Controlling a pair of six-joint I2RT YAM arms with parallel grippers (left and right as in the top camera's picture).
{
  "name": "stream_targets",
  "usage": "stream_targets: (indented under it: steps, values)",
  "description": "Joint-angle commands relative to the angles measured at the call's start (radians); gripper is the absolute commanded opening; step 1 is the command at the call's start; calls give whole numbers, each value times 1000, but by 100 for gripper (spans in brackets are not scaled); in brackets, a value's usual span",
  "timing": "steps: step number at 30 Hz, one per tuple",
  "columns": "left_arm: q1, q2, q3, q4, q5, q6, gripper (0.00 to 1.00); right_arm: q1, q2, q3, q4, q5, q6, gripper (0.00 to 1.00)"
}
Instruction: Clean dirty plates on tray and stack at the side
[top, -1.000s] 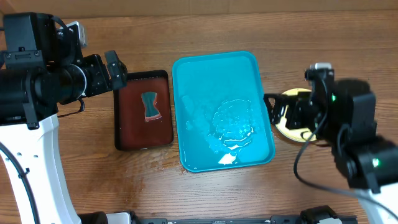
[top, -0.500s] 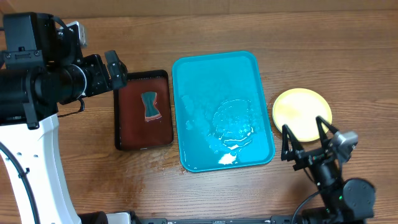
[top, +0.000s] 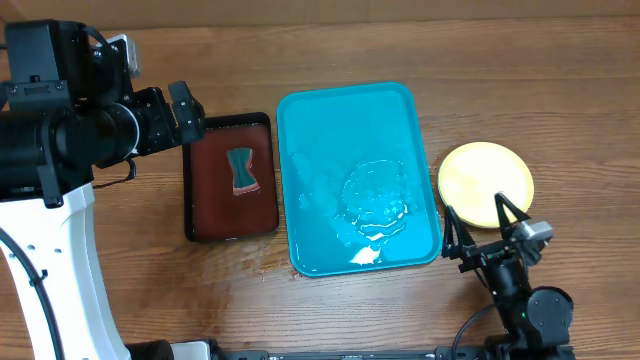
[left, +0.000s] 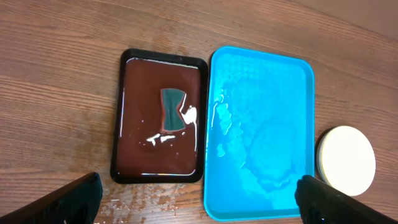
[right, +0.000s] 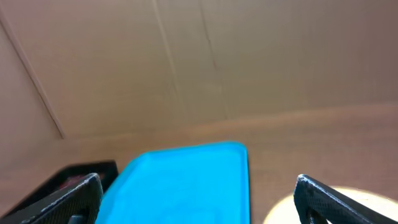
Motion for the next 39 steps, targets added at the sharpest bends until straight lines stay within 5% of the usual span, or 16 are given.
stream_targets:
  steps: [1,33,39]
  values:
    - [0,-2,2,2,-3,-21,100,-2,-11,-11,23,-1,5,100]
    - [-34,-50,-1,-26,-94,-2,100,-2,-8,-10,-66,0,5,100]
    - [-114,-254,-182,248,-190,65,100,-2,-8,-10,-66,-1,5,100]
